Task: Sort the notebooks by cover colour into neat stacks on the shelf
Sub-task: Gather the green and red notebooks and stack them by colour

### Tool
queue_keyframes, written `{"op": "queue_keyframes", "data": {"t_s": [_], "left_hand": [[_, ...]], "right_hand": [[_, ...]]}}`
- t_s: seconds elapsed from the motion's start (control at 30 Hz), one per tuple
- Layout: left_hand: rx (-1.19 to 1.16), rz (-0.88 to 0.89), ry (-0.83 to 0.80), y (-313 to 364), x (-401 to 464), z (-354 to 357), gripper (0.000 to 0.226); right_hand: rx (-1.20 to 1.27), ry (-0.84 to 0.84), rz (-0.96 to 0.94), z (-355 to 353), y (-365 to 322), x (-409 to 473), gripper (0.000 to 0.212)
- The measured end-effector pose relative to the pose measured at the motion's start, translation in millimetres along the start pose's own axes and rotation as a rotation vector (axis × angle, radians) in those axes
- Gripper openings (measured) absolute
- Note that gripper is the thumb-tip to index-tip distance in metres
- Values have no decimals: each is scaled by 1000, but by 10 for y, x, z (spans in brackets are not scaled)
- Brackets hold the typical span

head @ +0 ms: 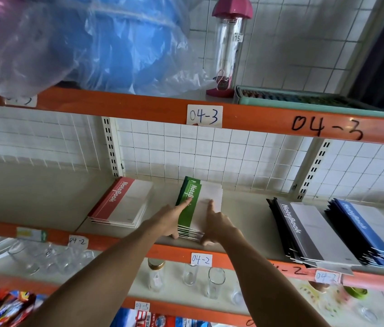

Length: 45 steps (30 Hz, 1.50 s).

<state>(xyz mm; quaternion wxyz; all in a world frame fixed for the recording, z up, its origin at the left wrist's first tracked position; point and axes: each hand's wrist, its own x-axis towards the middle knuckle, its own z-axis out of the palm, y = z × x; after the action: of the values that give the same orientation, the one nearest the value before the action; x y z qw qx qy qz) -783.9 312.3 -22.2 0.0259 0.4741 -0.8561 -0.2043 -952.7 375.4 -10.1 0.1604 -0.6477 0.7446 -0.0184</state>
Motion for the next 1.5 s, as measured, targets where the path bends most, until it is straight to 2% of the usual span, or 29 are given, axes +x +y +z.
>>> {"op": "queue_keyframes", "data": {"t_s": [0.17, 0.37, 0.57, 1.0, 1.27, 1.5], "left_hand": [[27, 48, 11, -53, -28, 22, 126], [-12, 42, -5, -79, -24, 18, 133], [30, 26, 12, -65, -40, 8, 129], [75, 33, 55, 104, -108, 36, 118], [6, -46, 20, 119, -98, 69, 125], [104, -72, -102, 108, -1, -156, 145]], "right_hand": [[-26, 9, -23, -7, 9, -32, 138], [-20, -34, 7, -3, -32, -55, 140], [-49, -13, 53, 47, -41, -47, 139], [-30, -41, -20, -55, 116, -37, 142], [39, -64, -10, -88, 110, -56, 136], [99, -133, -4, -246, 115, -37, 149]]}}
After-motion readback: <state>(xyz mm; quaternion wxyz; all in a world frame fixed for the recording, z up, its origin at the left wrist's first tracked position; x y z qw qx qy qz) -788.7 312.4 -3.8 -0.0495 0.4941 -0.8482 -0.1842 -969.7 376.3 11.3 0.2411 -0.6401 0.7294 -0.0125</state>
